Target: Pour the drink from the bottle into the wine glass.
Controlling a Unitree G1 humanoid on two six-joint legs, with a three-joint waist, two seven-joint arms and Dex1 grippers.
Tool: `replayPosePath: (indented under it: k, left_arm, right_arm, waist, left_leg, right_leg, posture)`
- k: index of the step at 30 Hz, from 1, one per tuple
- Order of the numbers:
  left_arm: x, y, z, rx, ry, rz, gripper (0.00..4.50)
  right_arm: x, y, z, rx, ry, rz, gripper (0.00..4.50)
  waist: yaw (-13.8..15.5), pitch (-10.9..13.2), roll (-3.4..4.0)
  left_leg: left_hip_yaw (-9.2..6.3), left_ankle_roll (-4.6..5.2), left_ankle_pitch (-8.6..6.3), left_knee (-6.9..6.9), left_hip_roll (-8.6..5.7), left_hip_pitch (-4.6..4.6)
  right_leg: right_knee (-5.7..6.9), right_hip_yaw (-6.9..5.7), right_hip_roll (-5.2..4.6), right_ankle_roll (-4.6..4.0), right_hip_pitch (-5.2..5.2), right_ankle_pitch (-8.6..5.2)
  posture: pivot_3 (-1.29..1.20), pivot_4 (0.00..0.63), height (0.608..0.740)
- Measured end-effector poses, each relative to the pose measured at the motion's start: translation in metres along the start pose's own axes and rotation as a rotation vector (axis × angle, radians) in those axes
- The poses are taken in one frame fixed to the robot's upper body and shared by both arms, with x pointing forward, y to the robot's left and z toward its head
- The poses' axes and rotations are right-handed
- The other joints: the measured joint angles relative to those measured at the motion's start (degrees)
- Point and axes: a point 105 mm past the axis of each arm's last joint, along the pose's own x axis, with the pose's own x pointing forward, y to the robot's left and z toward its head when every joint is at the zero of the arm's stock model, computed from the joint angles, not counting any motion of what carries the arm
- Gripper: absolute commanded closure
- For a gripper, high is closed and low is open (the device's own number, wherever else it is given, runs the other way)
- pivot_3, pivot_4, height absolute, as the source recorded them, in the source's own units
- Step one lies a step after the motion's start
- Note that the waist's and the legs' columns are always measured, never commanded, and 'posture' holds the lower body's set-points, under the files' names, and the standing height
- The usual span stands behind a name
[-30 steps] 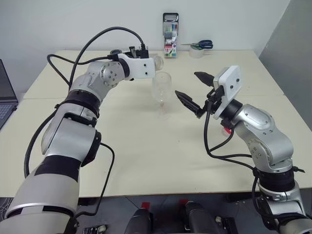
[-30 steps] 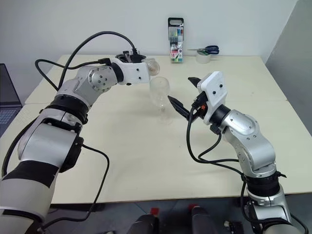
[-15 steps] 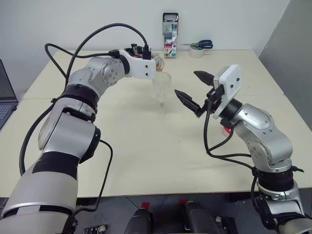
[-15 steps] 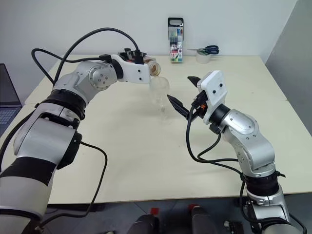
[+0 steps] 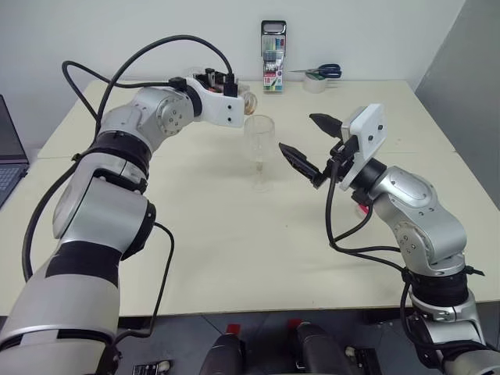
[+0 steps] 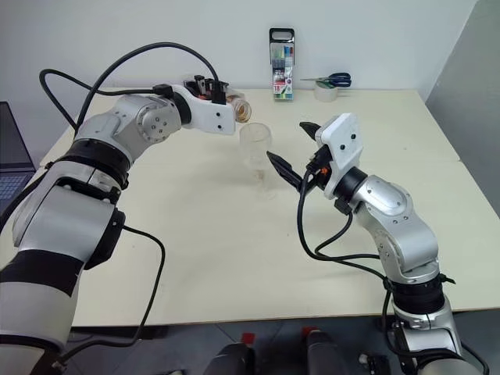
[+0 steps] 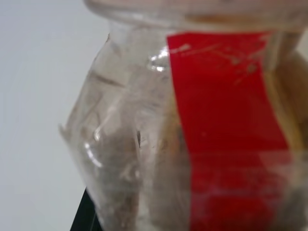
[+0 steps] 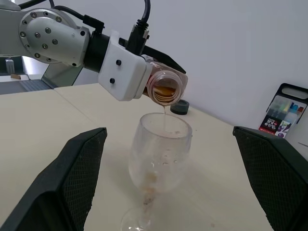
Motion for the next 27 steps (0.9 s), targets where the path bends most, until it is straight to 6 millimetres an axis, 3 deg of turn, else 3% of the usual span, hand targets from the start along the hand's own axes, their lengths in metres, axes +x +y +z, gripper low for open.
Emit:
replayPosePath:
  k: [5, 27]
  left_arm:
    - [0.0003, 0.0045, 0.0018, 0.022, -0.005, 0.002, 2.86]
    - [0.0007, 0.0043, -0.0026, 0.106, 0.026, -0.001, 2.86]
  right_arm:
    - [0.0039, 0.0002, 0.0074, -0.007, -0.024, 0.003, 0.0]
    - [0.004, -0.0027, 0.0034, 0.016, -0.024, -0.001, 0.0]
  waist:
    - [0.0, 0.0, 0.0]
    - [0.0, 0.0, 0.0]
  left_leg:
    - [0.01, 0.0, 0.0, 0.0, 0.0, 0.0]
    - [0.04, 0.0, 0.0, 0.01, -0.01, 0.0]
  right_leg:
    - [0.02, 0.0, 0.0, 0.0, -0.03, 0.0]
    - [0.07, 0.03, 0.0, 0.0, -0.04, 0.0]
  posture:
    - [0.0, 0.15, 0.74]
    - [0.0, 0.15, 0.74]
